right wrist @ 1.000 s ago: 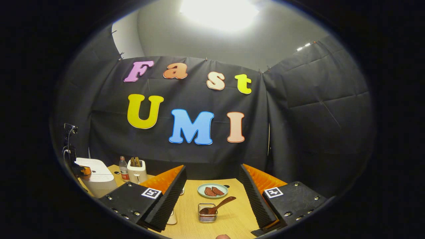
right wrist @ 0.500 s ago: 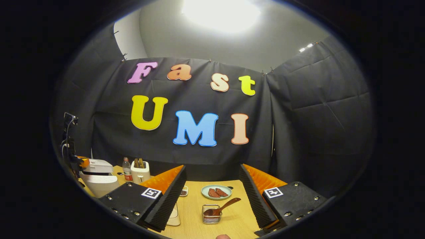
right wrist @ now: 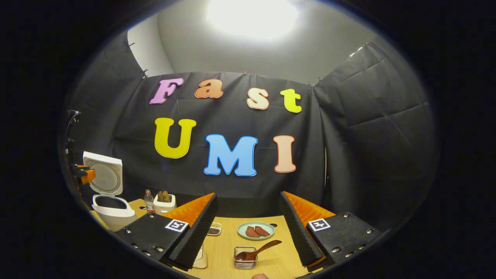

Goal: Close the left gripper, press the button to open the rice cooker; take a wooden spoon from the chopstick holder with the right hand, scoop a spoonful of rice and pour it into the rice cooker, then put the wooden spoon back into the chopstick holder.

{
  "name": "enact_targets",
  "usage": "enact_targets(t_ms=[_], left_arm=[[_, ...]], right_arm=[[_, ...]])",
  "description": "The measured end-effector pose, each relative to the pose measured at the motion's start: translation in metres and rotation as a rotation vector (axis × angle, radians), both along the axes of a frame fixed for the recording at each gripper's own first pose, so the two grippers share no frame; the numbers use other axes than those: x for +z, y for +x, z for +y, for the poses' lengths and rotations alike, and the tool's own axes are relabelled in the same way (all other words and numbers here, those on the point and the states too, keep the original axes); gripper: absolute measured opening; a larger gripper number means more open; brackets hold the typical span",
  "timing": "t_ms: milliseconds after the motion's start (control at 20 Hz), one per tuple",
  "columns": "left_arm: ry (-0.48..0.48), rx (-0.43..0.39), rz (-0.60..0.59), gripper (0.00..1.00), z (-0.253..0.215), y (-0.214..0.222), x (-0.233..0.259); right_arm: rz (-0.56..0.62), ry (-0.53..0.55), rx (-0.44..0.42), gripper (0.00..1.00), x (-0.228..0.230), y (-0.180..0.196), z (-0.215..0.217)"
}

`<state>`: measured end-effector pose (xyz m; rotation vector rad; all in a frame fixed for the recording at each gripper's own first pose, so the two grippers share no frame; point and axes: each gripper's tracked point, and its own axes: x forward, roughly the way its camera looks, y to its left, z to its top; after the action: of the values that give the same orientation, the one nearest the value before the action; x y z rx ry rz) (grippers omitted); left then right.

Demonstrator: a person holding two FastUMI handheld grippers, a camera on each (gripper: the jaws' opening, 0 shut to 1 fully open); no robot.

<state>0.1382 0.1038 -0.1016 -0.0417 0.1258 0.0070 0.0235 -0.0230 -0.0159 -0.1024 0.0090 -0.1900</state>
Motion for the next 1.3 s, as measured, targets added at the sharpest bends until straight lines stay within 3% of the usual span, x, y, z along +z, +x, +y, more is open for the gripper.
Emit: enact_targets(t_ms=[150, 200, 600, 1300], left_arm=[[-0.03, -0.005, -0.043, 0.95, -0.022, -0.02, 0.027], [-0.035, -0.005, -0.052, 0.97, -0.029, -0.029, 0.033], [-0.046, -0.027, -0.1, 0.97, -0.073, -0.074, 0.075], [0.024, 0.016, -0.115, 0.97, -0.078, -0.11, 0.112]], right_arm=[[0.009, 0.018, 0.001, 0.97, -0.008, 0.008, -0.018], [0.013, 0.021, -0.004, 0.97, -0.012, 0.01, -0.025], [0.067, 0.078, 0.013, 0.97, -0.063, 0.036, -0.064], [0.284, 0.266, -0.023, 0.97, -0.196, 0.073, -0.096]])
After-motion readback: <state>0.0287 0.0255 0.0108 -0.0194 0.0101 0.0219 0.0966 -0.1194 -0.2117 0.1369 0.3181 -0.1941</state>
